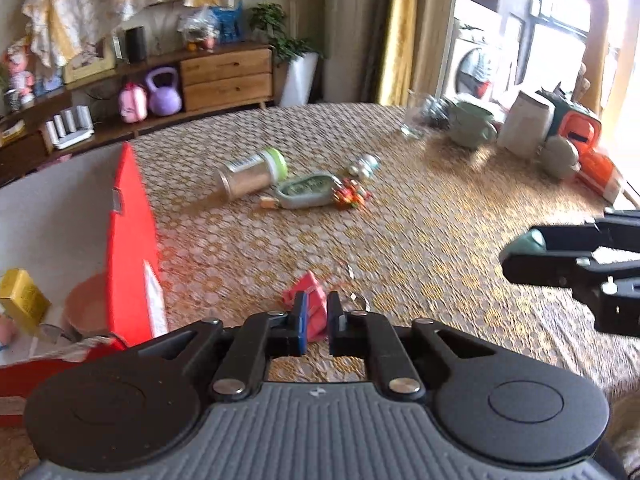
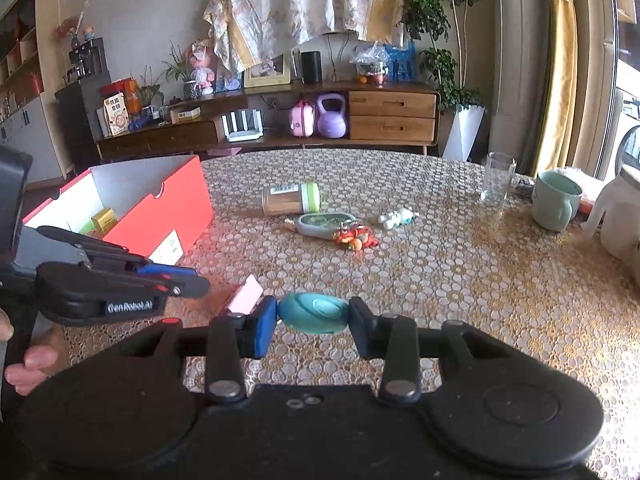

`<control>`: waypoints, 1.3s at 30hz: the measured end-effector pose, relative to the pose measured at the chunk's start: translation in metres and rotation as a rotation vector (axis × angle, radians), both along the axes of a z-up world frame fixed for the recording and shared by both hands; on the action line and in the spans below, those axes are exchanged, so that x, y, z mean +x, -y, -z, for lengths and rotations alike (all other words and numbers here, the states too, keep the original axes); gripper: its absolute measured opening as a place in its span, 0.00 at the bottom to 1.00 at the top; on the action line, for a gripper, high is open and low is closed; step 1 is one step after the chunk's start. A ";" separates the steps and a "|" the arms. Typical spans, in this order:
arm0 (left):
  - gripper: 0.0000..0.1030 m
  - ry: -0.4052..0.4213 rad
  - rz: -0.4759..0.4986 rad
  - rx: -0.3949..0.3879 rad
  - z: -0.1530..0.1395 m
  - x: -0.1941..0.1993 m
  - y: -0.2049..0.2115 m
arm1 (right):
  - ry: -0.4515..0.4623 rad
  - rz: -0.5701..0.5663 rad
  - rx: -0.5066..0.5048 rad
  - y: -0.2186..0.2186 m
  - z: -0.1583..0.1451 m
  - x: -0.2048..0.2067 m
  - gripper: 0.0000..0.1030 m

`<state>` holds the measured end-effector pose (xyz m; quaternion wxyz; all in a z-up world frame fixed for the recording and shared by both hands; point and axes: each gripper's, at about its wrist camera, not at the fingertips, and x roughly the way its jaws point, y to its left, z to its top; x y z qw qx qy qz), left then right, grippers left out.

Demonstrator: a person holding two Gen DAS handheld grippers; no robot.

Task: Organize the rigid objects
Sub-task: 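Lift red binder clip with left tool while right tool holds light-blue soap, then carry binder clip and light-blue soap over red box with both tools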

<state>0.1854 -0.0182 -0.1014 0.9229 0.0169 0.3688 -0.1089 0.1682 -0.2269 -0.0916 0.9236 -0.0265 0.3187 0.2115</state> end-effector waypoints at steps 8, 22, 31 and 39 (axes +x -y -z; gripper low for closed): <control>0.74 0.034 0.072 0.064 0.019 0.003 0.012 | -0.043 0.010 0.016 0.006 0.017 0.005 0.38; 0.69 -0.038 -0.031 0.037 0.056 0.045 0.011 | -0.094 0.032 0.019 0.015 0.039 0.016 0.38; 0.37 -0.038 -0.044 0.041 0.057 0.050 0.018 | -0.100 0.035 0.022 0.017 0.043 0.019 0.38; 0.31 -0.044 -0.055 0.022 0.055 0.050 0.014 | -0.099 0.042 0.019 0.016 0.041 0.020 0.38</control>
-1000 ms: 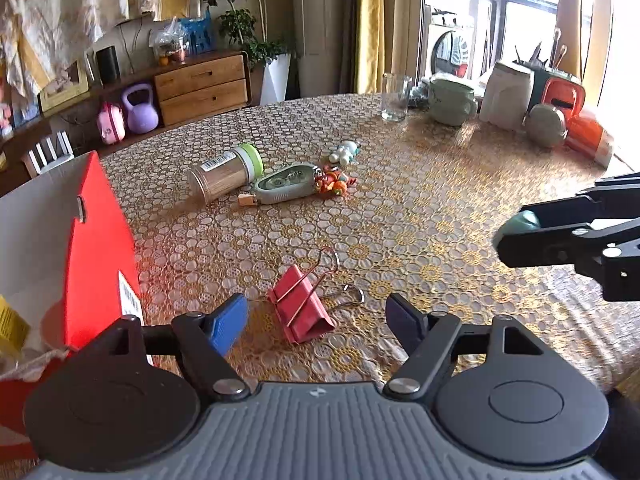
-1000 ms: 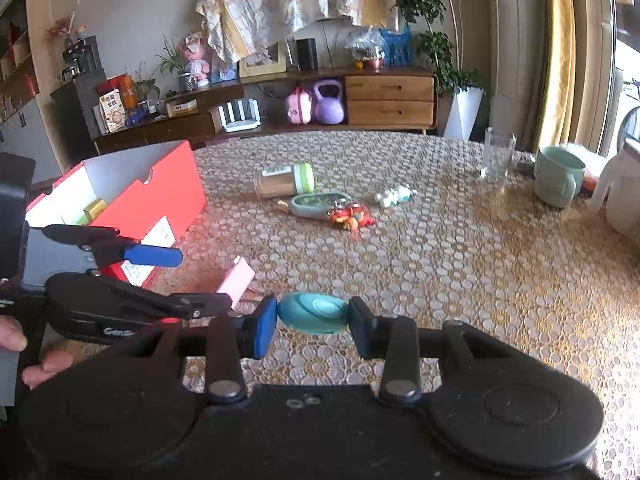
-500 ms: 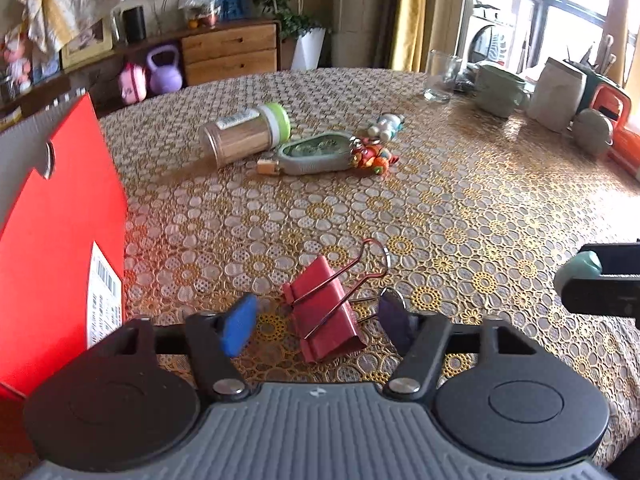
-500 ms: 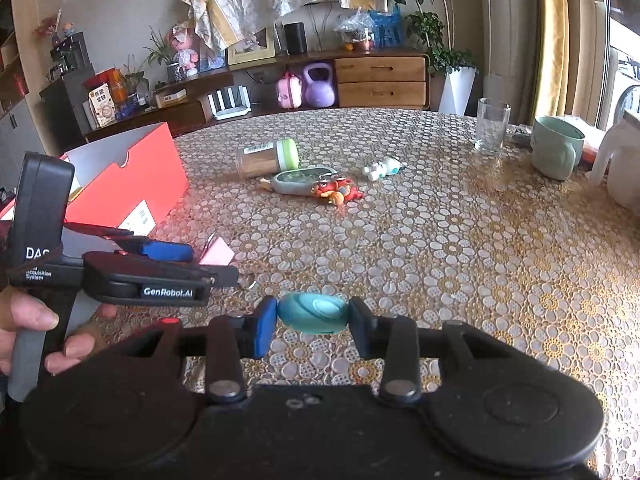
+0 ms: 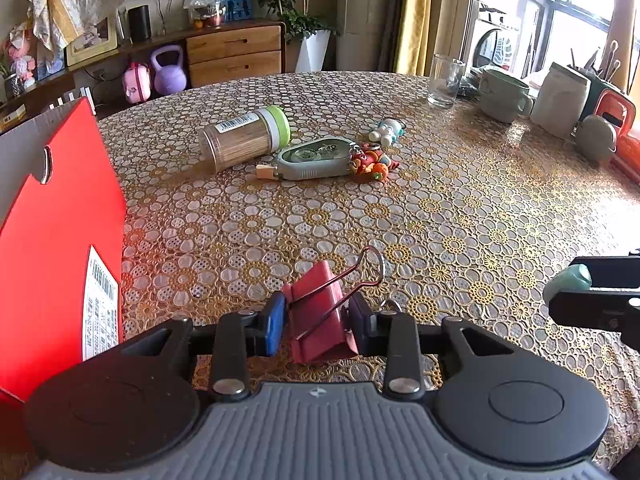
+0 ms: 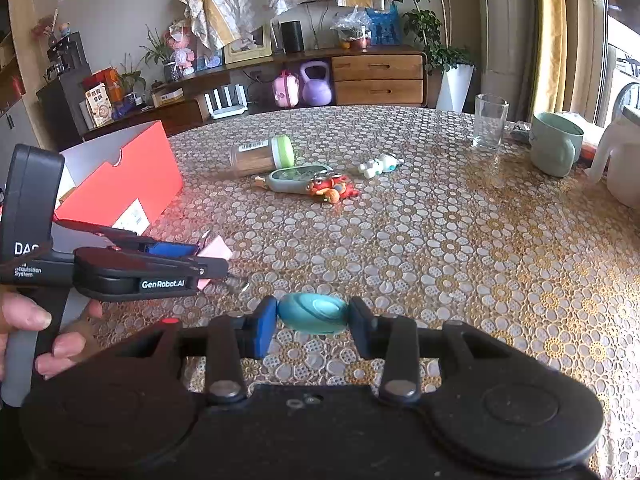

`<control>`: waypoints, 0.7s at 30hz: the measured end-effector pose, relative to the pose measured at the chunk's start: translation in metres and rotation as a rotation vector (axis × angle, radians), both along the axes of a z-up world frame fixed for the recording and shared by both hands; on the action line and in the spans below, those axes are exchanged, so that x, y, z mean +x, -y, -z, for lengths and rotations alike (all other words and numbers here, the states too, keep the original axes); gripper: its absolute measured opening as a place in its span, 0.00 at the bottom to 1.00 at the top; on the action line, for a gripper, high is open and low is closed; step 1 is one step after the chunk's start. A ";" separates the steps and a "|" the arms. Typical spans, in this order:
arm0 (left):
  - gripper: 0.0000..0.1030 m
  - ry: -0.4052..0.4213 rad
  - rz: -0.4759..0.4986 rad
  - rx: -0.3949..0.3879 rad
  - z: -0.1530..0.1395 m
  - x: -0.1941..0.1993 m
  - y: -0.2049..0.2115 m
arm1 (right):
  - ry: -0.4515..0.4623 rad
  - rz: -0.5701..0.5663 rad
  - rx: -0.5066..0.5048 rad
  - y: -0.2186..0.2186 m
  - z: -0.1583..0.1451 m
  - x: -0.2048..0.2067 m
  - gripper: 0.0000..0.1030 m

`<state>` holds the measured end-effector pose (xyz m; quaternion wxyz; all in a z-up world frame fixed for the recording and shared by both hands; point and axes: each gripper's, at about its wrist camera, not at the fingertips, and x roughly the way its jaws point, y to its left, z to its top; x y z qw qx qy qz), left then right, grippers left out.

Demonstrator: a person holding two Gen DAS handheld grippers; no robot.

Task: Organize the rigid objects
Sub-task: 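Carry binder clip and light-blue soap over red box with both tools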

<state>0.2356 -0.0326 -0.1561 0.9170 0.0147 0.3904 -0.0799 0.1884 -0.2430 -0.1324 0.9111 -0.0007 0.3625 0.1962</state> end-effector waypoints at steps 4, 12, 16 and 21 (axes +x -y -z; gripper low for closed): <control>0.31 0.008 -0.001 -0.001 -0.003 -0.007 -0.002 | 0.012 -0.001 -0.004 -0.001 -0.003 -0.001 0.38; 0.31 0.023 -0.025 -0.039 -0.022 -0.021 -0.012 | 0.034 -0.014 0.003 -0.007 -0.016 -0.007 0.38; 0.31 0.043 -0.029 -0.067 -0.042 -0.032 -0.017 | 0.062 -0.045 0.004 -0.017 -0.031 -0.011 0.38; 0.31 0.071 -0.043 -0.071 -0.069 -0.043 -0.028 | 0.099 -0.104 -0.023 -0.038 -0.051 -0.013 0.38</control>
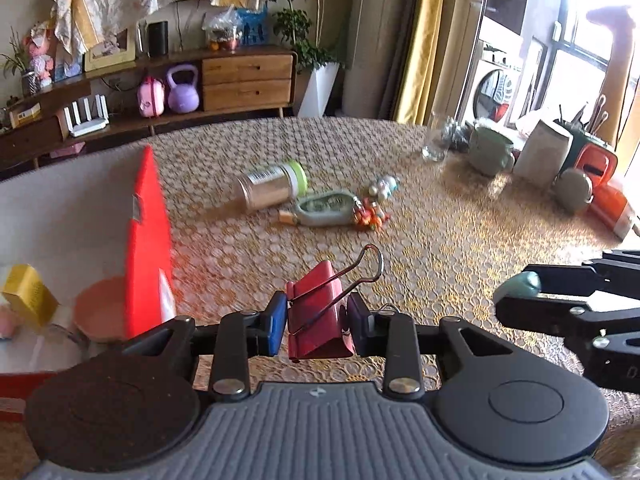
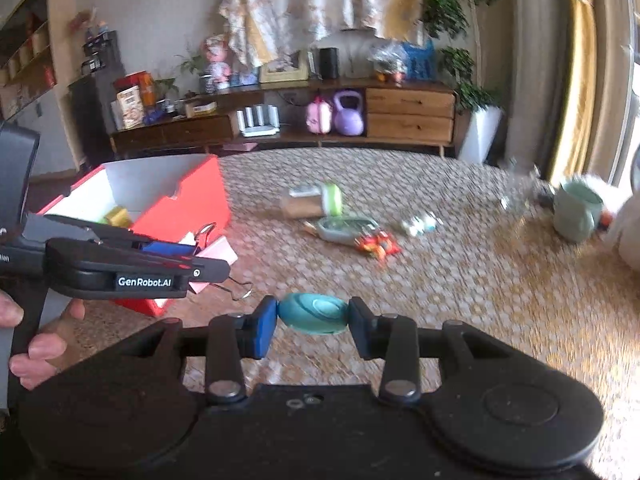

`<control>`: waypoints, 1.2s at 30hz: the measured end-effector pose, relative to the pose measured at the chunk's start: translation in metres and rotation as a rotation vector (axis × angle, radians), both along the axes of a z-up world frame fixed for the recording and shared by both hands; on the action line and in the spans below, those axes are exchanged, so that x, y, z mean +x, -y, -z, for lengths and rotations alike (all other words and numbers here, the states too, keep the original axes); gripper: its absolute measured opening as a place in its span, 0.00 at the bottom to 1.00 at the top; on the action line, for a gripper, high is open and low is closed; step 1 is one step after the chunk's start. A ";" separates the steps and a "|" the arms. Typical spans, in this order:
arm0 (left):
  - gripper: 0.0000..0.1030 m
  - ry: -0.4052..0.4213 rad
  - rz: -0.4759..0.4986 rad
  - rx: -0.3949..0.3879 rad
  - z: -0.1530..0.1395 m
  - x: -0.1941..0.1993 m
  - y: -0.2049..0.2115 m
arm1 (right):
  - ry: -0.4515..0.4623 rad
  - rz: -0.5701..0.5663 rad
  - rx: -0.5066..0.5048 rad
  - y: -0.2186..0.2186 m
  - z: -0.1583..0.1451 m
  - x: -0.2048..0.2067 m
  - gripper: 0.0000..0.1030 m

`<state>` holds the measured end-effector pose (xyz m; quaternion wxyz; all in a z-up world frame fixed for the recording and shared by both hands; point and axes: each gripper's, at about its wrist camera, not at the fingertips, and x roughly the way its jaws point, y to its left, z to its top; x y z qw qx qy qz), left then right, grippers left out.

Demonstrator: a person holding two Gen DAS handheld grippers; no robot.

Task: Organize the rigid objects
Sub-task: 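Carry binder clip and light-blue soap over red box with both tools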

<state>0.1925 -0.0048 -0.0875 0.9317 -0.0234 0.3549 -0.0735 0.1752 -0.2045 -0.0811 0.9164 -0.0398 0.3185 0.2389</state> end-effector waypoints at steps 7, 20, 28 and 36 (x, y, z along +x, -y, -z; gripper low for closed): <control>0.31 0.042 -0.040 0.008 -0.035 -0.013 -0.032 | 0.042 -0.089 0.013 -0.036 -0.033 0.004 0.38; 0.31 0.070 -0.187 0.042 -0.069 -0.033 -0.125 | 0.100 -0.253 -0.017 -0.135 -0.057 0.019 0.38; 0.31 0.051 -0.278 0.049 -0.069 -0.033 -0.187 | 0.093 -0.323 -0.070 -0.193 -0.051 0.028 0.38; 0.31 -0.016 -0.349 0.085 -0.051 -0.020 -0.244 | 0.058 -0.336 -0.142 -0.240 -0.029 0.043 0.38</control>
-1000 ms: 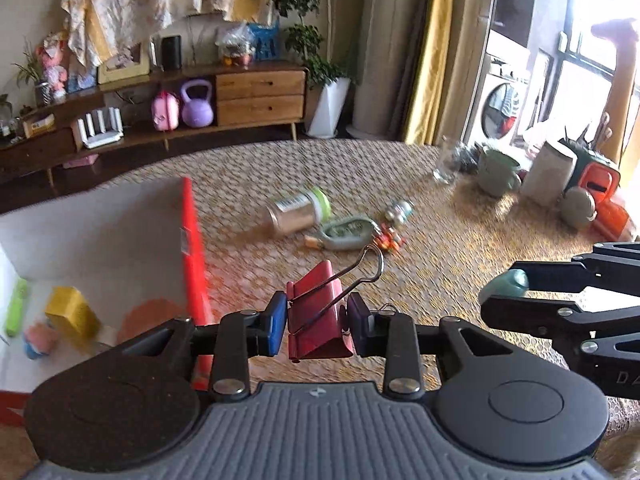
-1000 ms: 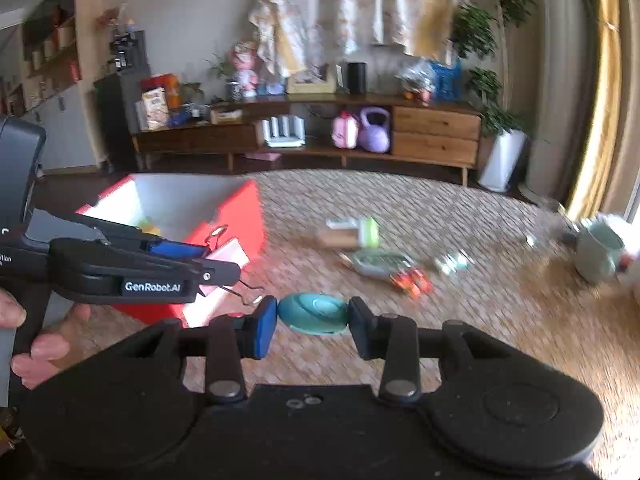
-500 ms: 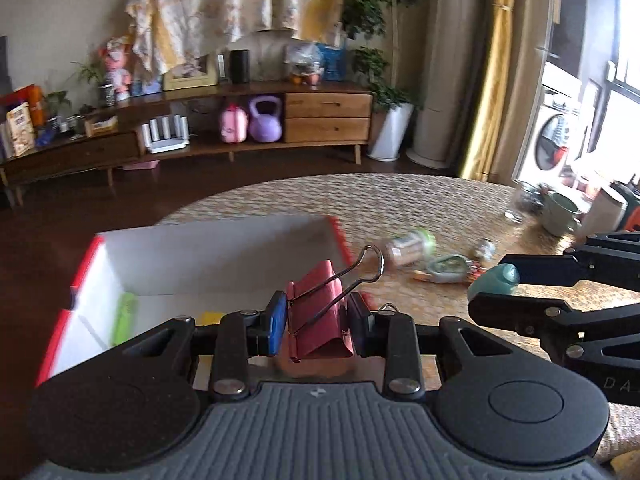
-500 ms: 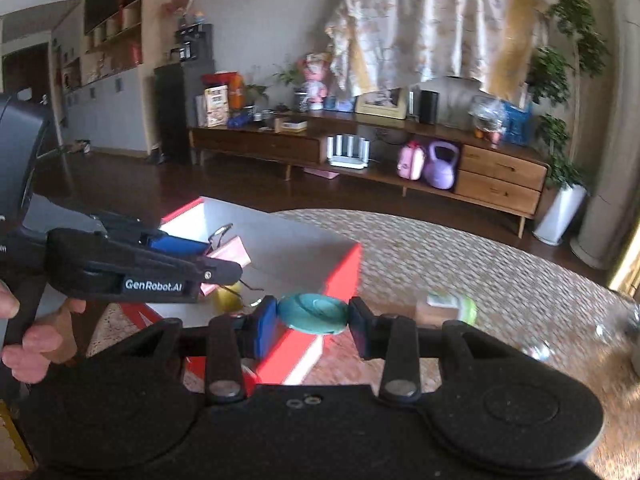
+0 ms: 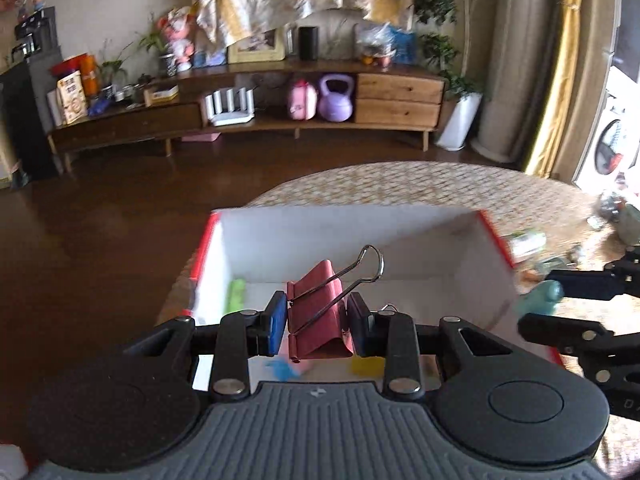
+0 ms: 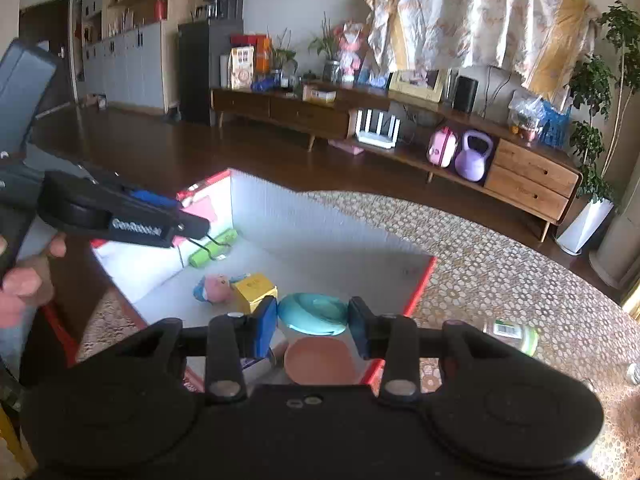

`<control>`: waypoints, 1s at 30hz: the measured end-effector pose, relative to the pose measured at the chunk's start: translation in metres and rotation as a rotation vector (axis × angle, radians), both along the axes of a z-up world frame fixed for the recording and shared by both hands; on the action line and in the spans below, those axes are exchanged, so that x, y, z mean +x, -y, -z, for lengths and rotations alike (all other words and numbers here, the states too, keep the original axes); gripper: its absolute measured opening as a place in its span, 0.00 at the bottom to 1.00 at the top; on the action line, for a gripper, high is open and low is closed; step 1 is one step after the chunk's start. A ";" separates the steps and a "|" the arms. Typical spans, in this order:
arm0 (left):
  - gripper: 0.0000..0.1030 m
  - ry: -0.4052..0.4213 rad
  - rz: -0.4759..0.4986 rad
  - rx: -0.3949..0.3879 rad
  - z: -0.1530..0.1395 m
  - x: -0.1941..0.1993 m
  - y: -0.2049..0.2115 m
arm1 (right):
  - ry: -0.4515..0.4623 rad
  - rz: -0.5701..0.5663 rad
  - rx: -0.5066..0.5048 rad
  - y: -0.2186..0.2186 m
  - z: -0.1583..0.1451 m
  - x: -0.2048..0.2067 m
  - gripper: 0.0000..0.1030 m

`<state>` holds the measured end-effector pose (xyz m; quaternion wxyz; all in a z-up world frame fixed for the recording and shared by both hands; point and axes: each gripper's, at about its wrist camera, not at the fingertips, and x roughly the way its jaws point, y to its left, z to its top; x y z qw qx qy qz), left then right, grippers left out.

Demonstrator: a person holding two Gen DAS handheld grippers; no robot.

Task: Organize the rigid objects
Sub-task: 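Carry binder clip and light-blue soap over red box with both tools, then open left tool releasing binder clip while right tool drops soap into box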

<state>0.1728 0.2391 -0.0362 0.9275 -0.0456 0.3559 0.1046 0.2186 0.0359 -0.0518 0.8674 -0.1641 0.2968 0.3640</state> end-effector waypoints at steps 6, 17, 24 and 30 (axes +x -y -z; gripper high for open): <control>0.31 -0.055 -0.025 0.034 0.019 0.017 -0.024 | -0.035 0.002 -0.057 -0.027 0.021 0.017 0.38; 0.31 -0.170 0.014 0.106 0.050 0.054 -0.024 | -0.101 -0.018 -0.177 -0.059 0.055 0.031 0.38; 0.31 -0.235 0.036 0.119 0.057 0.064 -0.021 | -0.135 -0.026 -0.213 -0.065 0.066 0.031 0.38; 0.31 -0.320 0.073 0.121 0.064 0.070 -0.017 | -0.166 -0.025 -0.229 -0.068 0.067 0.033 0.38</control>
